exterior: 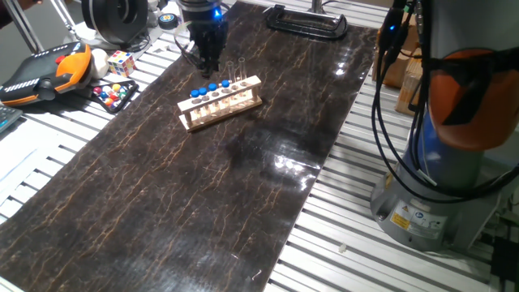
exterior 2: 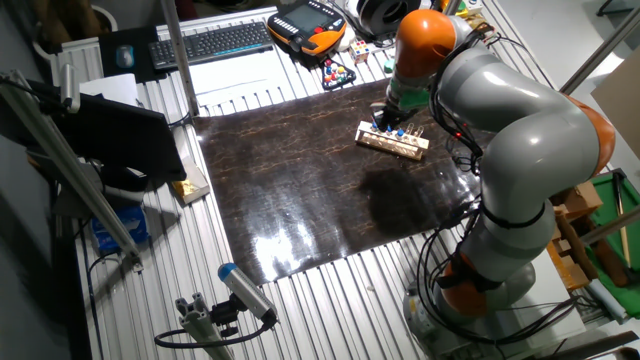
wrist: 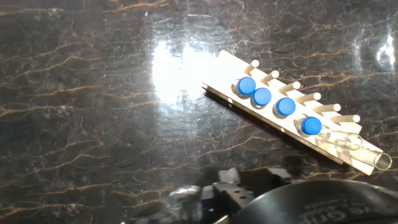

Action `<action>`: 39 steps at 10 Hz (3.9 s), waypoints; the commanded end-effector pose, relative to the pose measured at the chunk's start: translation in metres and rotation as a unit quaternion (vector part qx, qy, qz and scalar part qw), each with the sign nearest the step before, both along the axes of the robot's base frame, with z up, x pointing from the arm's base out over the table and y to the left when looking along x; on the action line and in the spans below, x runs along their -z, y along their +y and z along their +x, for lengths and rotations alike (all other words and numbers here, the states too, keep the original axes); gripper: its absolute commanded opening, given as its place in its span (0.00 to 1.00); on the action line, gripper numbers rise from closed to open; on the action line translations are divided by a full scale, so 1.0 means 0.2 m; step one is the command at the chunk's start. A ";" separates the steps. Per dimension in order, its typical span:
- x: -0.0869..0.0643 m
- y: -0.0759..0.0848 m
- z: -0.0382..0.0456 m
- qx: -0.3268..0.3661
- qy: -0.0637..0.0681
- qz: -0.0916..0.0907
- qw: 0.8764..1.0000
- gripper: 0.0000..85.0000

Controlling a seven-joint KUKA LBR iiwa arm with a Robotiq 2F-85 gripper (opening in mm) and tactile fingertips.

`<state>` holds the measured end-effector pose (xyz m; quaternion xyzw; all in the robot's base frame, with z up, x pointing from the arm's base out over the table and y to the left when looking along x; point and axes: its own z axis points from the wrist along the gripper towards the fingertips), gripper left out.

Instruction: Shake the test tube

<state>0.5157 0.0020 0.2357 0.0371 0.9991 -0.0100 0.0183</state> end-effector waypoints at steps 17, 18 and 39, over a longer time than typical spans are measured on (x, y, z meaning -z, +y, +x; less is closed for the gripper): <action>0.17 0.02 0.105 0.129 -0.010 -0.024 0.991 0.01; 0.17 0.01 0.109 0.155 -0.009 -0.019 0.988 0.01; 0.33 -0.07 0.172 0.617 -0.010 0.006 0.787 0.01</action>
